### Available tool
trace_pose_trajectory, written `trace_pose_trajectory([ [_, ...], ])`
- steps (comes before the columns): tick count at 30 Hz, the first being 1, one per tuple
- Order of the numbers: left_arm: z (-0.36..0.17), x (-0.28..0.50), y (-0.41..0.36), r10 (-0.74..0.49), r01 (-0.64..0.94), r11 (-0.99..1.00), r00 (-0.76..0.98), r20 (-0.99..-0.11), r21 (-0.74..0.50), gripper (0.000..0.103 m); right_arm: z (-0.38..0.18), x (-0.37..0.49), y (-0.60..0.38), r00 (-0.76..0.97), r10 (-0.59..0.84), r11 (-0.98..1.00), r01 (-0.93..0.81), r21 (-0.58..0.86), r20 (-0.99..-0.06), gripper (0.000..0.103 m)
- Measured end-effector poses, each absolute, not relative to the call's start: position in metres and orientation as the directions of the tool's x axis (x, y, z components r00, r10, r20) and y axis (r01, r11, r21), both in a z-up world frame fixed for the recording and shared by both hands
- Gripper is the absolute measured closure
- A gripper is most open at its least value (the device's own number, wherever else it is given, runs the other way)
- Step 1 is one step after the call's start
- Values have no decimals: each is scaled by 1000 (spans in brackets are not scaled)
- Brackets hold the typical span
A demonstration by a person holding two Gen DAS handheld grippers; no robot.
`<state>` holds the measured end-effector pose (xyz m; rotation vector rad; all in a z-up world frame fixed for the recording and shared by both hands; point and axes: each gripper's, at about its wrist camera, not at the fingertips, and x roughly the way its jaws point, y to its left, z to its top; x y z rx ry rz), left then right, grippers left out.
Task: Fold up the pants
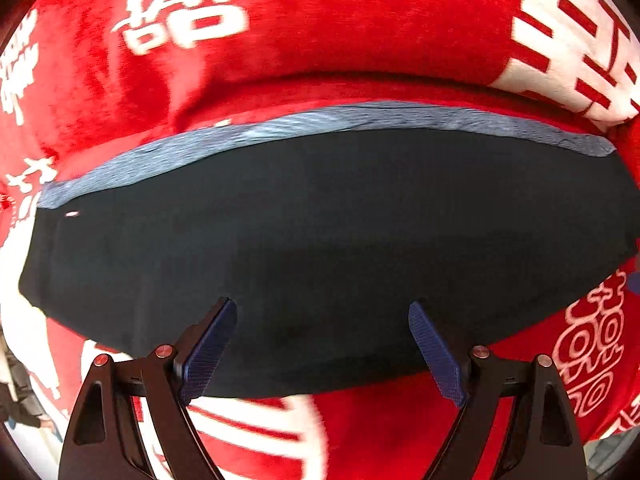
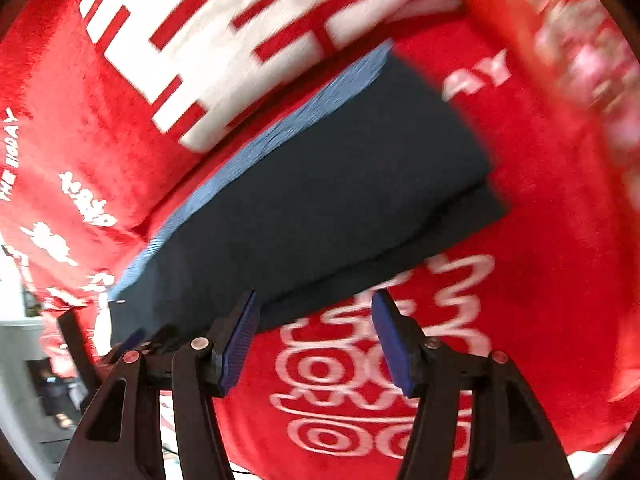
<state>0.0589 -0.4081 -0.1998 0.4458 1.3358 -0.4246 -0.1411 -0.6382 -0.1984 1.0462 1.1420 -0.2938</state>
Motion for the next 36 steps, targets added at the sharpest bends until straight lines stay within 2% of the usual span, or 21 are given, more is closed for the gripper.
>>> trace_pose_trajectory([
  [4, -204, 52, -425, -45, 547, 834, 192, -980, 69, 14, -223, -131, -629, 486, 359, 426, 674, 603, -797, 42],
  [8, -204, 55, -427, -43, 547, 834, 193, -980, 71, 14, -235, -129, -629, 528, 355, 363, 683, 634, -772, 43],
  [9, -203, 56, -428, -39, 547, 833, 194, -980, 75, 14, -238, -127, -631, 531, 352, 355, 687, 635, -771, 53],
  [10, -204, 60, -427, -36, 549, 832, 197, -980, 80, 14, -238, -122, -633, 525, 348, 354, 693, 628, -777, 76],
  [11, -202, 61, -430, -33, 552, 829, 202, -979, 86, 14, -235, -118, -635, 517, 339, 367, 696, 617, -786, 89],
  [12, -202, 63, -427, -36, 555, 827, 207, -978, 87, 14, -228, -117, -636, 528, 336, 370, 687, 625, -780, 94],
  [16, -187, 60, -429, -68, 585, 806, 238, -969, 87, 14, -200, -124, -621, 516, 318, 469, 643, 605, -795, 95],
  [20, -209, 58, -433, -18, 610, 786, 191, -982, 104, 14, -229, -135, -615, 434, 370, 479, 668, 569, -821, 94],
  [23, -214, 57, -430, -13, 609, 786, 193, -981, 110, 14, -226, -146, -625, 400, 376, 481, 687, 545, -836, 74],
  [24, -212, 59, -431, -16, 610, 785, 200, -980, 111, 14, -218, -150, -628, 394, 360, 500, 684, 532, -846, 62],
  [27, -207, 64, -435, -24, 610, 785, 209, -978, 111, 14, -177, -163, -642, 426, 294, 556, 652, 516, -856, 61],
  [31, -205, 75, -449, -28, 609, 785, 221, -975, 116, 14, -144, -161, -680, 402, 83, 639, 680, 359, -912, 61],
  [33, -206, 77, -458, -34, 606, 787, 225, -974, 113, 14, -148, -142, -706, 350, -10, 681, 689, 250, -937, 61],
  [36, -209, 76, -473, -35, 605, 788, 232, -972, 116, 14, -184, -122, -735, 240, -38, 687, 711, 149, -970, 61],
])
